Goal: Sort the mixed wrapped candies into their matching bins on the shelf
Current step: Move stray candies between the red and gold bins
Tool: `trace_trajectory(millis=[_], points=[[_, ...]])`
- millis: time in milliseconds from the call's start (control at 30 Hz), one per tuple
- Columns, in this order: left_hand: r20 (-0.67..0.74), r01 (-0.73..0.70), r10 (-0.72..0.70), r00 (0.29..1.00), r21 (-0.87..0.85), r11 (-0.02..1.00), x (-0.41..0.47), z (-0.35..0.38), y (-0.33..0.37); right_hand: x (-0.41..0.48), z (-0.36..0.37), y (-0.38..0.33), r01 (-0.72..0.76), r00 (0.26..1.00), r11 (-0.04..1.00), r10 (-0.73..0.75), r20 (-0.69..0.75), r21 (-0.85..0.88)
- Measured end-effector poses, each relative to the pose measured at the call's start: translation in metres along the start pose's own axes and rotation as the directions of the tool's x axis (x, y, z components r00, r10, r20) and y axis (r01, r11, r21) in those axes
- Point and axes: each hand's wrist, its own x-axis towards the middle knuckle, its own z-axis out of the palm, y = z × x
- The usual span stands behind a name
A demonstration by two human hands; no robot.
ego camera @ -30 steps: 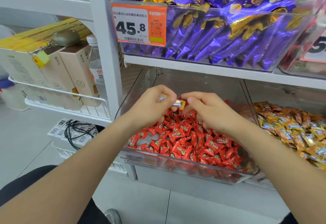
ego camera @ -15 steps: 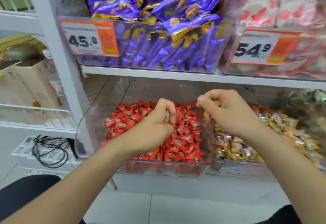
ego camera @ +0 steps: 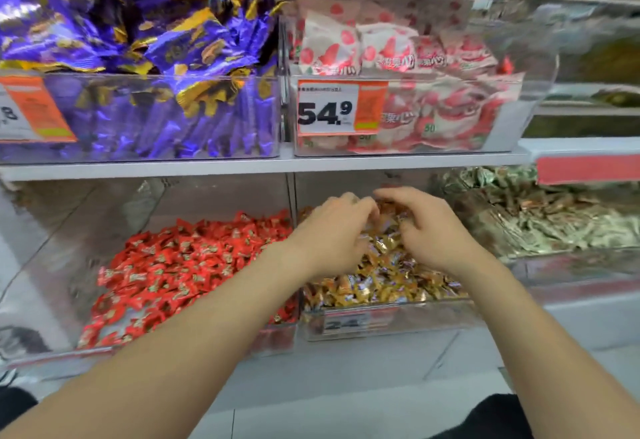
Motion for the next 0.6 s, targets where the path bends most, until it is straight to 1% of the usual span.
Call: trace_trajectory(millis=[33,67,100,133,167,200,233,267,300,333,367,400,433,467,533,600], points=[[-0.062,-0.006,0.006,0.998,0.000,1.000,-0.005,-0.003,-0.003,0.001,-0.001,-0.001,-0.002,1.000,1.000,0.002,-0.028,0.000],[-0.160,-0.010,0.005,0.987,-0.027,1.000,-0.013,-0.007,-0.007,0.003,-0.001,-0.004,-0.011,0.999,1.000,0.011,-0.035,0.005],[-0.285,-0.011,-0.008,0.959,-0.064,0.998,-0.024,-0.010,-0.013,0.003,0.000,-0.009,-0.026,0.999,0.999,0.027,-0.026,0.018],[-0.404,0.008,-0.048,0.914,-0.100,0.995,-0.038,-0.011,-0.021,0.003,0.002,-0.016,-0.037,0.999,0.998,0.037,0.001,0.049],[-0.482,0.049,-0.107,0.870,-0.132,0.990,-0.053,-0.013,-0.032,0.002,0.003,-0.025,-0.034,0.999,0.996,0.031,0.033,0.088],[-0.505,0.094,-0.163,0.847,-0.159,0.983,-0.067,-0.011,-0.046,0.001,0.005,-0.035,-0.012,0.998,0.993,0.004,0.064,0.119],[-0.476,0.125,-0.195,0.858,-0.174,0.977,-0.082,-0.009,-0.059,0.000,0.009,-0.046,0.023,0.995,0.990,-0.036,0.095,0.137],[-0.388,0.135,-0.196,0.900,-0.179,0.975,-0.095,-0.006,-0.073,0.000,0.014,-0.057,0.061,0.988,0.988,-0.080,0.130,0.141],[-0.244,0.125,-0.167,0.955,-0.177,0.976,-0.106,-0.003,-0.085,0.000,0.020,-0.068,0.104,0.978,0.986,-0.126,0.167,0.132],[-0.059,0.108,-0.118,0.991,-0.156,0.982,-0.114,0.000,-0.094,0.002,0.027,-0.078,0.150,0.965,0.981,-0.172,0.200,0.121],[0.123,0.092,-0.078,0.989,-0.109,0.990,-0.118,0.002,-0.101,0.005,0.034,-0.085,0.192,0.950,0.975,-0.214,0.226,0.113],[0.264,0.095,-0.086,0.961,-0.024,0.995,-0.121,0.002,-0.105,0.008,0.041,-0.092,0.229,0.937,0.968,-0.249,0.244,0.107],[0.343,0.103,-0.128,0.930,0.091,0.991,-0.123,0.000,-0.108,0.011,0.048,-0.096,0.257,0.927,0.962,-0.274,0.256,0.096],[0.369,0.096,-0.166,0.914,0.201,0.975,-0.124,-0.003,-0.111,0.014,0.055,-0.100,0.275,0.920,0.958,-0.288,0.267,0.084],[0.347,0.083,-0.219,0.912,0.366,0.927,-0.131,-0.011,-0.120,0.019,0.065,-0.104,0.270,0.920,0.961,-0.275,0.279,0.057],[0.345,0.137,-0.333,0.877,0.484,0.864,-0.144,-0.023,-0.132,0.022,0.073,-0.107,0.281,0.916,0.959,-0.280,0.289,0.039]])
